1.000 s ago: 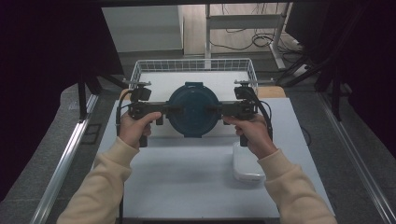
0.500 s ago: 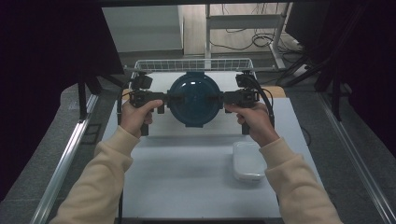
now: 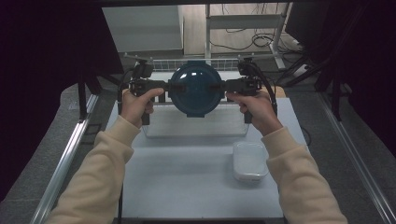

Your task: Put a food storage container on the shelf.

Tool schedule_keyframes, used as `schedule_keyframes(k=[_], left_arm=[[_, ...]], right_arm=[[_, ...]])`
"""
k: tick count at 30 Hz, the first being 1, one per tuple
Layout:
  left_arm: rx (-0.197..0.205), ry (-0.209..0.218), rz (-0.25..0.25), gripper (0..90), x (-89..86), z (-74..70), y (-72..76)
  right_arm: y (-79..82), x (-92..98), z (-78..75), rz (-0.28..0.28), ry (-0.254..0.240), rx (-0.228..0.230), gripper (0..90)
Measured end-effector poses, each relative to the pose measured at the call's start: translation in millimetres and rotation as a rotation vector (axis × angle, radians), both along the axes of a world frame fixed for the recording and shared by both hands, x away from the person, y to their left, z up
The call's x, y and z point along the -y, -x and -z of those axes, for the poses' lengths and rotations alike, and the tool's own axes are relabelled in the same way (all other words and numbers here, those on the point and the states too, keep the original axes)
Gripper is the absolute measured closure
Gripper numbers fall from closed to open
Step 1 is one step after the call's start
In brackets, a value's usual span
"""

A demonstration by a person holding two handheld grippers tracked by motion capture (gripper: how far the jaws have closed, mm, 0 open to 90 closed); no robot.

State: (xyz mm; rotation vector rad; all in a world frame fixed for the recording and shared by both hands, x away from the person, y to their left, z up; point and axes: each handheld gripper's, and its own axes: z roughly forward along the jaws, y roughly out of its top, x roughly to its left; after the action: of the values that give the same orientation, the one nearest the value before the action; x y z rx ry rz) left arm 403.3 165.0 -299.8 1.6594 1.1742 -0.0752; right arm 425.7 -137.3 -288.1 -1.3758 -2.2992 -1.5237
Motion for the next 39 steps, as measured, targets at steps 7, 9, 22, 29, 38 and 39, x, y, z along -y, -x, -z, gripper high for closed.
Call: schedule_keyframes(k=[7,9,22,29,38,39], left_arm=[[-0.012,0.004,-0.005,36.0,-1.3,-5.2,-14.4],[-0.014,0.0,-0.003,36.0,-1.6,-6.5,-18.5],[-0.06,0.017,-0.025,36.0,-0.3,0.2,-49.4],[-0.091,0.035,-0.026,36.1,-2.2,5.4,-63.3],[-0.168,0.109,-0.056,35.9,-5.9,14.0,-83.5],[-0.184,0.12,-0.058,35.9,-7.0,16.1,-87.1]], right_arm=[[-16.8,-1.9,-8.0,-0.013,0.013,-0.014,34.9],[-22.4,-2.1,-9.5,-0.018,0.014,-0.022,34.9],[-60.3,-0.2,-5.5,-0.025,0.01,-0.081,34.9],[-71.7,-0.1,0.1,-0.015,-0.003,-0.091,35.0],[-87.5,1.7,6.5,0.014,-0.046,-0.158,34.7],[-89.9,2.0,7.9,0.021,-0.054,-0.169,34.6]])
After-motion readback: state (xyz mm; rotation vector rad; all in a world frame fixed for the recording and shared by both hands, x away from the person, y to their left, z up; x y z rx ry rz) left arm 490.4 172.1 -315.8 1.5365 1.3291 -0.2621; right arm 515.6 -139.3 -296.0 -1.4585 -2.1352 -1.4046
